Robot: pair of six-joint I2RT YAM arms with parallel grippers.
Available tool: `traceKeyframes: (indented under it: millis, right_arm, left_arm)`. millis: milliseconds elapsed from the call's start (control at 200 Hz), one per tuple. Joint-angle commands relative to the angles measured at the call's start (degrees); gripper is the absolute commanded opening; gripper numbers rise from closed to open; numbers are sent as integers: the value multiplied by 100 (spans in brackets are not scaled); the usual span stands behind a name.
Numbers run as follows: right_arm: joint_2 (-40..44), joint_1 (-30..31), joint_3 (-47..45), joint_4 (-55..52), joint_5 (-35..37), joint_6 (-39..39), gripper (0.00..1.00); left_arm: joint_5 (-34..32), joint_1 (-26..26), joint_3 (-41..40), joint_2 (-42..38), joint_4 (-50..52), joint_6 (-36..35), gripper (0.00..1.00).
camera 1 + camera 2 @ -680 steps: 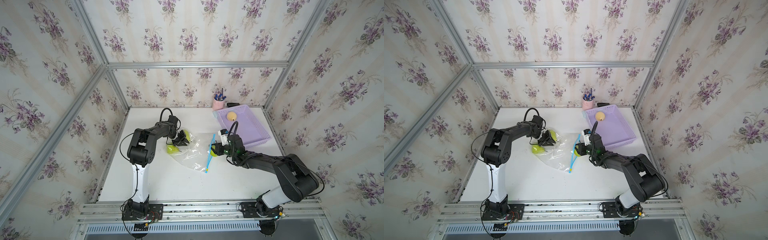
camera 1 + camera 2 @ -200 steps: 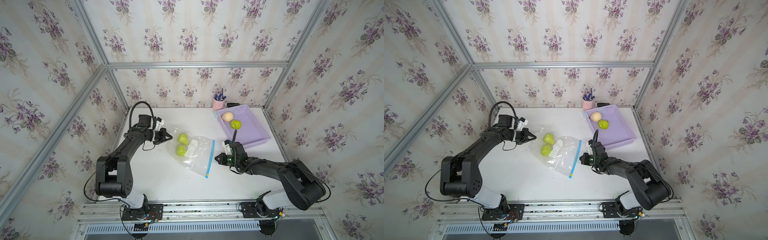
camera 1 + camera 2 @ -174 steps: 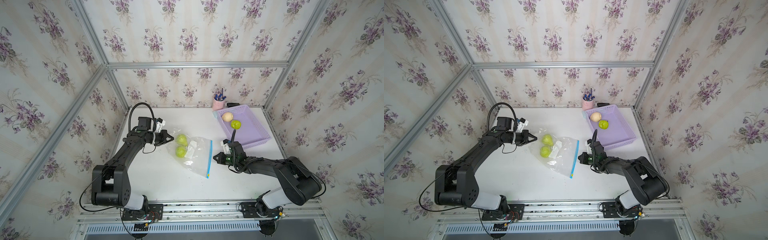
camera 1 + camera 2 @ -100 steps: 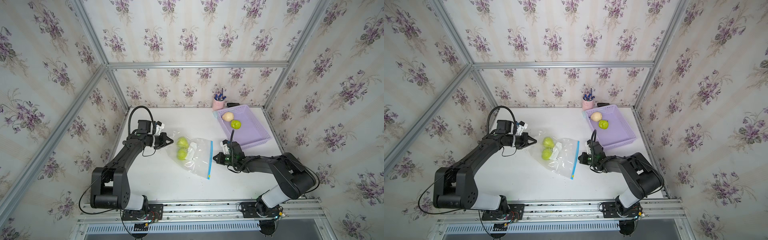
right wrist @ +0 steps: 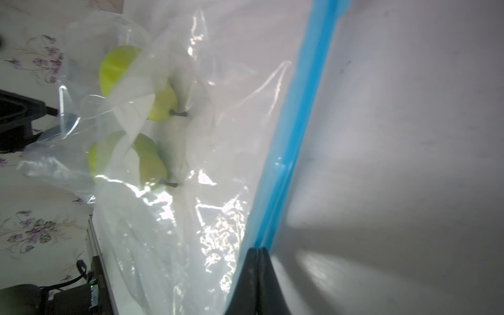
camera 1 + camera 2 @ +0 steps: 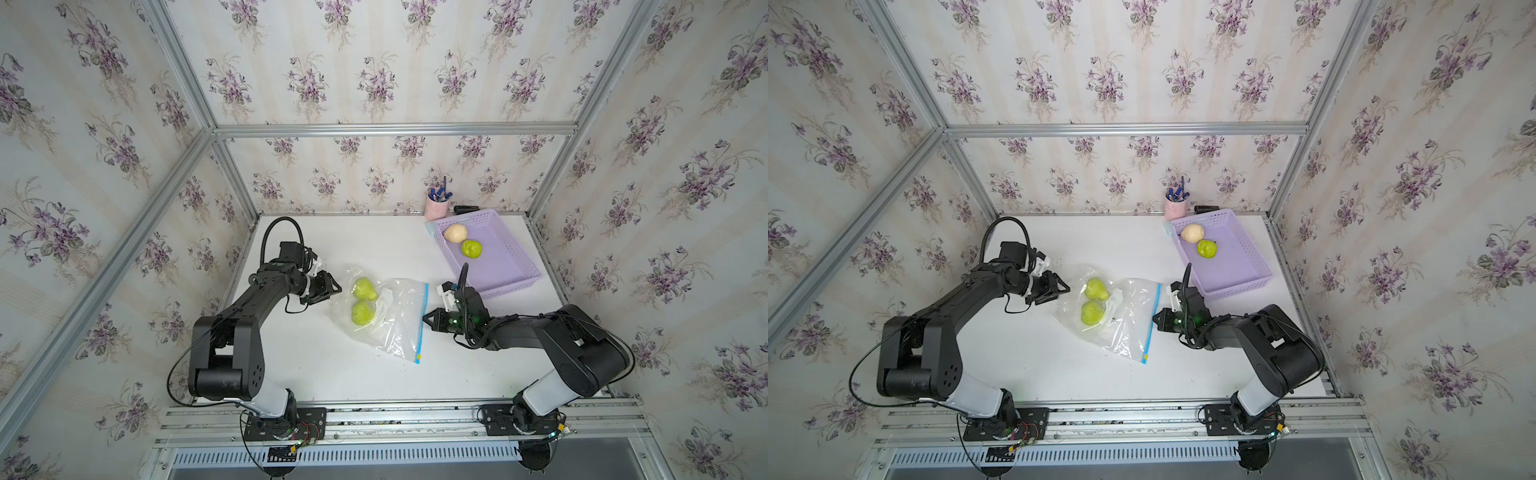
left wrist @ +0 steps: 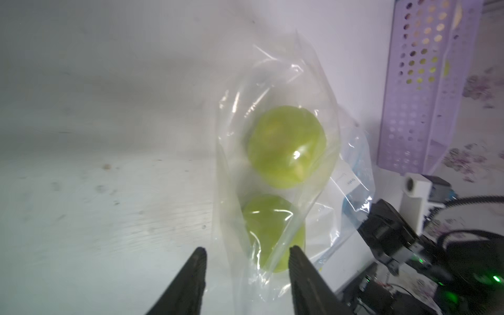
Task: Open the zip-top bag and take out the pear
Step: Adjust the zipper food storage bag at the center of the board, then open the zipper of the food storage bag at the center of the board.
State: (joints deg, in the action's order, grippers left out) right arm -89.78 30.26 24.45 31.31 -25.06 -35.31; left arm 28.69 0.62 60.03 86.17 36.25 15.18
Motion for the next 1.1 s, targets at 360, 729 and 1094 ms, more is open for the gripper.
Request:
traceKeyframes:
  millis: [360,729,1094]
  right_arm:
    - [1540,-313,-353,-594,1355,-39,27]
    - [2818,-706,-961,-1047,1558,-70,50]
    - [3050,-829,-1118,-1066,1329,-55,49]
  left_arm:
    - [-354,-2797,-392,-833,-520,585,74]
    - [-4680,-5412,1833,1978,835,1212,100]
    - [-4740,-5547,2903,3427,1086,1045,63]
